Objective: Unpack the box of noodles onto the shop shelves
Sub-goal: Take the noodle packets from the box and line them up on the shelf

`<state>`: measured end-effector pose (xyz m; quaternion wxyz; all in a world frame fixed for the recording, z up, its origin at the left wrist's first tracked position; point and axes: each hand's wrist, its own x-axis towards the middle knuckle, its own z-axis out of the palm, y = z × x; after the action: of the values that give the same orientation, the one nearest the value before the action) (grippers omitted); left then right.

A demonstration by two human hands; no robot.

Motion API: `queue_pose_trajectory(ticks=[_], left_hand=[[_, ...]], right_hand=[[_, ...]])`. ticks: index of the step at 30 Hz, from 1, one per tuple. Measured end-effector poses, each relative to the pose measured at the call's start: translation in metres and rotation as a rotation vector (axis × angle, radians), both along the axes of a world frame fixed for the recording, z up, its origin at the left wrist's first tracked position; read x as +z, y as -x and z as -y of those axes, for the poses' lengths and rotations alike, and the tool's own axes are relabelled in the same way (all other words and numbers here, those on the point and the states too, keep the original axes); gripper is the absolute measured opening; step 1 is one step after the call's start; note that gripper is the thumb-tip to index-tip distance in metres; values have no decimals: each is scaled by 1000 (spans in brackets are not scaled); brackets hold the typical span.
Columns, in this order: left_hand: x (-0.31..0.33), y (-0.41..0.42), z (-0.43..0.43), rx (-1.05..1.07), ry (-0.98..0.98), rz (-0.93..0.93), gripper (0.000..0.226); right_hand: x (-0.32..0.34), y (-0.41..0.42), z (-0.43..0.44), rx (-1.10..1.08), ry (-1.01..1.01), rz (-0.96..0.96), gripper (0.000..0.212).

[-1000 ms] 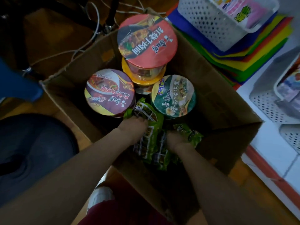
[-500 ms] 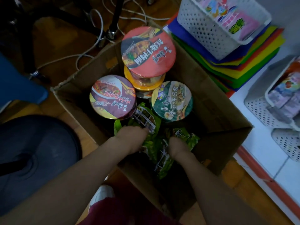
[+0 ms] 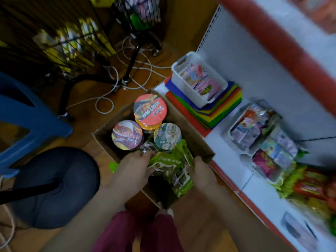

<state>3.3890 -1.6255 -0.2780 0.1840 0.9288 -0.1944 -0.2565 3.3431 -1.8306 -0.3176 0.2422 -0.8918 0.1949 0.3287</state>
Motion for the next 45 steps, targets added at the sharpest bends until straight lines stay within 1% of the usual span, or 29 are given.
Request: queue_pose_trajectory(ticks=[1, 3, 8, 13, 16, 18, 20, 25, 29, 33, 37, 39, 41, 45], left_hand=[[21, 1, -4, 34, 21, 18, 44], [66, 0, -14, 74, 76, 67, 42], [178, -14, -34, 37, 167, 237, 39], [291, -39, -43, 21, 250, 381, 49], [356, -52, -50, 5, 338, 424, 47], [396, -60, -56, -41, 370, 485, 54], [433, -67, -60, -65, 410, 526, 55], [519, -77, -55, -82, 565, 631, 43], [562, -79, -38, -99, 664, 670, 19], [593, -82, -19, -98, 746, 716, 14], [618, -88, 4, -93, 782, 735, 8], [625, -91, 18, -69, 800, 742, 11], [631, -96, 33, -56, 806, 759, 24], [646, -107, 57, 18, 813, 789, 27]], right_hand=[[24, -4, 0, 32, 11, 41, 19], [72, -14, -1, 83, 48, 114, 19], [182, -42, -5, 146, 148, 248, 28], [300, -66, -13, 159, 214, 375, 17], [375, -74, -17, 150, 241, 482, 15], [422, -74, -16, 141, 262, 568, 16], [461, -73, -13, 124, 288, 650, 17], [558, -67, 0, 28, 383, 876, 18], [609, -59, 12, -33, 414, 1043, 21], [653, -54, 28, -72, 395, 1169, 20], [691, -54, 53, -133, 353, 1332, 20], [709, -57, 70, -177, 345, 1407, 22], [730, -61, 88, -210, 323, 1494, 22], [768, -74, 119, -242, 259, 1667, 15]])
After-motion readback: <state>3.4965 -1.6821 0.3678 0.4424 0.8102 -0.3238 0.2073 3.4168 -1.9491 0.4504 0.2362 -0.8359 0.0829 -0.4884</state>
